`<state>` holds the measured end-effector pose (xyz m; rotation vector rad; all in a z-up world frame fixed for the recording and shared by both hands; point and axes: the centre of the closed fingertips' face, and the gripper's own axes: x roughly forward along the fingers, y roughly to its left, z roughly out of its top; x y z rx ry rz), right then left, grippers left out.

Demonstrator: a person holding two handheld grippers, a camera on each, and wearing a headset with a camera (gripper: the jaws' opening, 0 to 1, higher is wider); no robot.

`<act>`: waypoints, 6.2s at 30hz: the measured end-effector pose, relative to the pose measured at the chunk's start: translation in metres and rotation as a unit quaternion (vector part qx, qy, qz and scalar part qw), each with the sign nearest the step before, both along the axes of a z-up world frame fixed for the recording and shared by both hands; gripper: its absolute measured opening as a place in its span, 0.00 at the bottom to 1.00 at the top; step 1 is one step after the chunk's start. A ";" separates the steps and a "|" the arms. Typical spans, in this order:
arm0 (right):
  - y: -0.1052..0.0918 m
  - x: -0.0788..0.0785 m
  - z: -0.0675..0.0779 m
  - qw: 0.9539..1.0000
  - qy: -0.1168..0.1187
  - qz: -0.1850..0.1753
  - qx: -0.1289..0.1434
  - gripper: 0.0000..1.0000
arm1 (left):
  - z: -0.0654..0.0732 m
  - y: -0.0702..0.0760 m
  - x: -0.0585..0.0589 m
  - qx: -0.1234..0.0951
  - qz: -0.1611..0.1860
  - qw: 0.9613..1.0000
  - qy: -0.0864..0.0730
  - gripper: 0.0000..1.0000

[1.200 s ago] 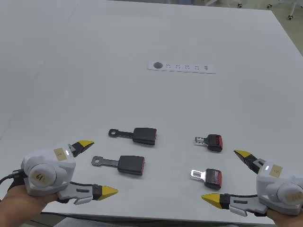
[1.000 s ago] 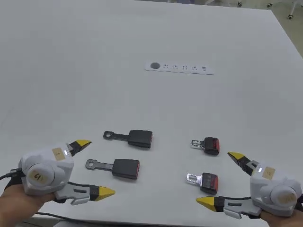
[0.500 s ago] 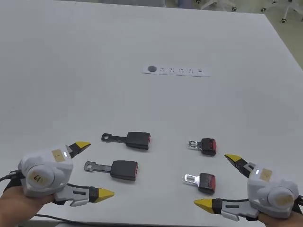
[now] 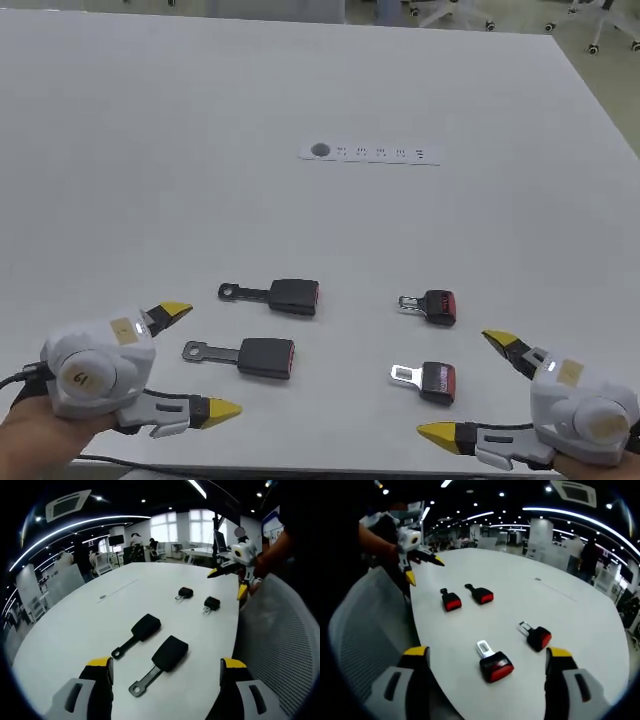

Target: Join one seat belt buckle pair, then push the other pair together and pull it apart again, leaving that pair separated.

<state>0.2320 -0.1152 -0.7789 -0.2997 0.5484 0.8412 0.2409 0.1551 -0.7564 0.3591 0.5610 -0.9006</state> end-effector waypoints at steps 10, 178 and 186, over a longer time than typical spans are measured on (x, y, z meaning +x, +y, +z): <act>0.000 0.002 0.003 1.000 -0.004 -0.003 0.003 0.97 | 0.003 0.002 0.000 0.001 0.000 1.000 -0.004 0.91; 0.018 0.025 -0.076 0.969 0.110 0.209 -0.071 0.35 | -0.099 -0.035 0.034 0.129 -0.221 0.961 0.100 0.34; 0.063 0.034 -0.074 0.969 0.098 0.221 -0.044 0.35 | -0.100 -0.034 0.035 0.127 -0.224 0.961 0.100 0.34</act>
